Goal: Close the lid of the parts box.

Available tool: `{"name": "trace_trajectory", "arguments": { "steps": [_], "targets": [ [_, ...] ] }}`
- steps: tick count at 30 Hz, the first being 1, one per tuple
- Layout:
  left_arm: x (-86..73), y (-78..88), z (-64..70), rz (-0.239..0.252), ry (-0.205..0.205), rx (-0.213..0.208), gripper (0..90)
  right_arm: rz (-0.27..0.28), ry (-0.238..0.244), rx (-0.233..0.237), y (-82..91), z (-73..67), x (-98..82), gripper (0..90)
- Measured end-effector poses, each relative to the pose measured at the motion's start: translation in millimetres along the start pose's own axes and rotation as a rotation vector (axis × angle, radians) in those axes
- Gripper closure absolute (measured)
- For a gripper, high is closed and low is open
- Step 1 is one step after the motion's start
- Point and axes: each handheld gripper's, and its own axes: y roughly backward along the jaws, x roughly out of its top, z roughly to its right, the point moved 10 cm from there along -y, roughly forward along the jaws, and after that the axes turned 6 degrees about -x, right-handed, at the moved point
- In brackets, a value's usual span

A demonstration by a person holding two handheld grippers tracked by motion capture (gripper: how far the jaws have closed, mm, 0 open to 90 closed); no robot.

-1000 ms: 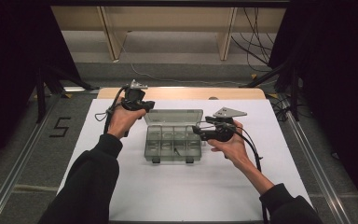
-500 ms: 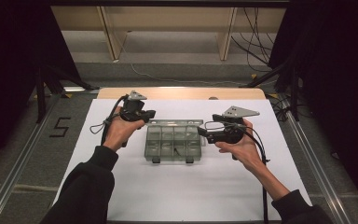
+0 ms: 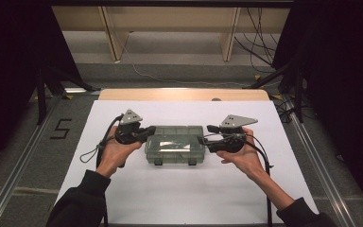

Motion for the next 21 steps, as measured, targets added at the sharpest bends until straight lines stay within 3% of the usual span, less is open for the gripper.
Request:
{"name": "trace_trajectory", "arguments": {
  "steps": [6, 9, 13, 14, 15, 21],
  "targets": [
    [-17.5, 7.1, 2.1, -0.015, -0.02, 0.007, 89.7, -0.024, 0.002, 0.025, -3.5, -1.7, -9.9, 59.9],
    [-25.2, 7.0, 1.7, -0.004, 0.005, 0.012, 89.7, -0.041, 0.012, 0.03, -4.7, -3.2, -14.9, 67.7],
    [-35.8, 7.8, 2.5, -0.026, -0.032, 0.017, 89.7, -0.067, 0.044, 0.055, -6.6, -6.1, -22.3, 76.8],
    [-36.8, 6.7, 3.5, -0.014, -0.021, 0.016, 89.7, -0.07, 0.05, 0.058, -7.5, -6.4, -24.5, 79.7],
    [-39.7, 7.7, 2.2, -0.032, -0.036, 0.013, 89.6, -0.076, 0.052, 0.062, -7.9, -6.8, -26.3, 81.7],
    [-48.9, 2.2, 2.9, -0.04, -0.024, -0.002, 89.7, -0.104, 0.094, 0.068, -13.3, -9.2, -36.0, 88.3]
  ]
}}
